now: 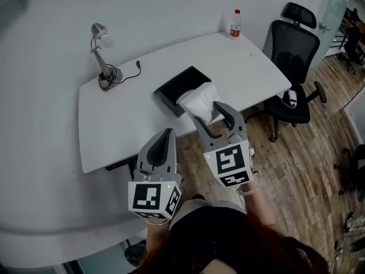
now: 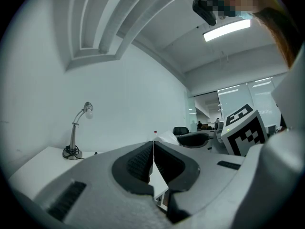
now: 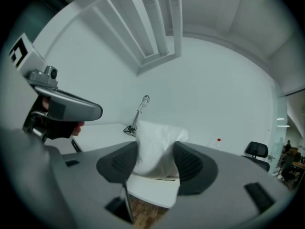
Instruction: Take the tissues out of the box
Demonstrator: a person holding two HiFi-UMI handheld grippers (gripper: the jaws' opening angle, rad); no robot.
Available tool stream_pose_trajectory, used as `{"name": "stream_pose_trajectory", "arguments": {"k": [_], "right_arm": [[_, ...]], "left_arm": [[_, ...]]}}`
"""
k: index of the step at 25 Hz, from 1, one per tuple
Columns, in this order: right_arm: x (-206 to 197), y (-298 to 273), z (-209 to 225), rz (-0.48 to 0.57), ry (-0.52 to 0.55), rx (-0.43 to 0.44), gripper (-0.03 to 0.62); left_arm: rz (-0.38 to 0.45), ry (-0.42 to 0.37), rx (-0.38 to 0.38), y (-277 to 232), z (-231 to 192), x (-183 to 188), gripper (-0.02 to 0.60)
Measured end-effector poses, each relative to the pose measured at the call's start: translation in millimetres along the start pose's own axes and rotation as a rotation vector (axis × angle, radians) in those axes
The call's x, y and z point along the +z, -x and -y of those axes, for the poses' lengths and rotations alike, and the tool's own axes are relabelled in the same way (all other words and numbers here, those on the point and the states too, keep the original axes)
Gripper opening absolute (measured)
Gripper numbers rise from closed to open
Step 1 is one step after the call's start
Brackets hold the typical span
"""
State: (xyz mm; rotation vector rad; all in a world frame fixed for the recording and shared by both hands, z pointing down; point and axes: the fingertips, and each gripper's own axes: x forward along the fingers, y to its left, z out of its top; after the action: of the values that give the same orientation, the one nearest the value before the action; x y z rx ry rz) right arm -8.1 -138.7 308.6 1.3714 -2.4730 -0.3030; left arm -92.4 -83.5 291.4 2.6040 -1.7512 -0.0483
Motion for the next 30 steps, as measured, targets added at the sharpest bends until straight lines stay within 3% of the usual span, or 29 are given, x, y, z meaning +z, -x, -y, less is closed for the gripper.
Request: {"name": "stream_pose_trajectory", "arguments": {"k": [21,30], "right_arm": [[-1.0,76.8,17.3,0.081,-0.017,0.104,0.249],[-1.6,109.0,11.8,0.102,-0.018,0.13,0.247]], "left_arm": [[-0.017,-0.028,0.099,28.4,77.0,6.9,0.026],[-0.036,-0.039,0.107,43.9,101.2,4.4,0.026]]}}
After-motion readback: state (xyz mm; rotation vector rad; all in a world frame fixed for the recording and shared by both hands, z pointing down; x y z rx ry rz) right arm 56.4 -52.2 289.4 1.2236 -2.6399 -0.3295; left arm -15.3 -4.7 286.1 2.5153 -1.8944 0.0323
